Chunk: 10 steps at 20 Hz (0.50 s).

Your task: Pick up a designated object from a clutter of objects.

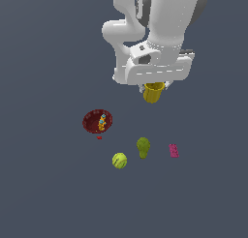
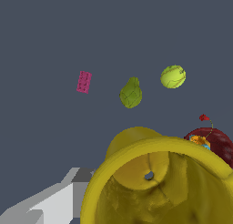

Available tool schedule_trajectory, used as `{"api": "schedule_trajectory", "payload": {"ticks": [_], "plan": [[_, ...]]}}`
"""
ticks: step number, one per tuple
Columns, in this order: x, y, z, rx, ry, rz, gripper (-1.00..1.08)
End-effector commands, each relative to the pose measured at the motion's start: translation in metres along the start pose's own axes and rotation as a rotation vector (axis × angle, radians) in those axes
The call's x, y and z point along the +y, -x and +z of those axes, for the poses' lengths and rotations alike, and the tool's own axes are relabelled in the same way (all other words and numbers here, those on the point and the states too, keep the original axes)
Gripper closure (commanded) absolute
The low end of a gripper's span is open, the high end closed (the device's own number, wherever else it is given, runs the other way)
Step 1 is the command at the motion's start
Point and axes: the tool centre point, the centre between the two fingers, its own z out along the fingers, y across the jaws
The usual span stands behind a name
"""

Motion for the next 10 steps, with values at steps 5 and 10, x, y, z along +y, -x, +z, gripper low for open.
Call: {"api": "schedule_trajectory", "payload": {"ticks": [5, 10], "plan": [[-0.018, 0.032, -0.051, 0.001, 0.000, 0.000, 1.08], [-0.028, 0.049, -0.080, 0.000, -0.001, 0.000, 1.08]]}}
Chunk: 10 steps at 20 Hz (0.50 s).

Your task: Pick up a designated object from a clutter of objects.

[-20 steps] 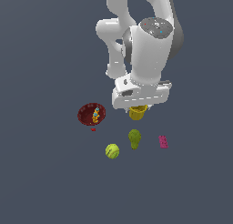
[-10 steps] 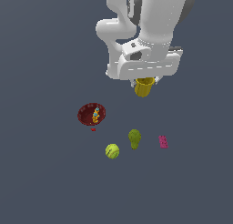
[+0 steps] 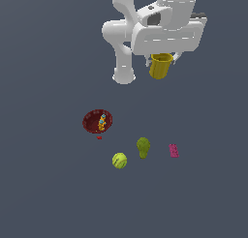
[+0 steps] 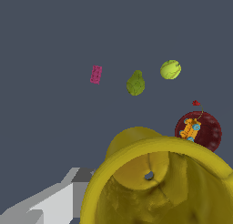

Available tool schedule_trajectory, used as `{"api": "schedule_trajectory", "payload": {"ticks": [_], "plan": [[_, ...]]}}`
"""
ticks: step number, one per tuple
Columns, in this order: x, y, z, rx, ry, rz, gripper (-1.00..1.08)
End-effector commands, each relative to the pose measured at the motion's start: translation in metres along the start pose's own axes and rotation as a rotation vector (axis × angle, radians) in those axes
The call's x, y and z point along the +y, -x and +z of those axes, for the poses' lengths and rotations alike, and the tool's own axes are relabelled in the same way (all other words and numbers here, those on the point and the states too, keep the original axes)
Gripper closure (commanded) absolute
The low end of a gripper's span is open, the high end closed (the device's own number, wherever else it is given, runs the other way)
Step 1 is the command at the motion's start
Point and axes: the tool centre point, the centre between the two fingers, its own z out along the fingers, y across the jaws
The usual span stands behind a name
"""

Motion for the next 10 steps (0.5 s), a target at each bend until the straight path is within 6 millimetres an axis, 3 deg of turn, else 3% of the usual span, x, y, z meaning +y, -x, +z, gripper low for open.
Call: {"api": "schedule_trajectory", "payload": {"ticks": [1, 10], "plan": [[-0.004, 0.008, -0.013, 0.000, 0.000, 0.000, 1.08], [-0.011, 0.018, -0.033, 0.000, -0.001, 0.000, 1.08]]}}
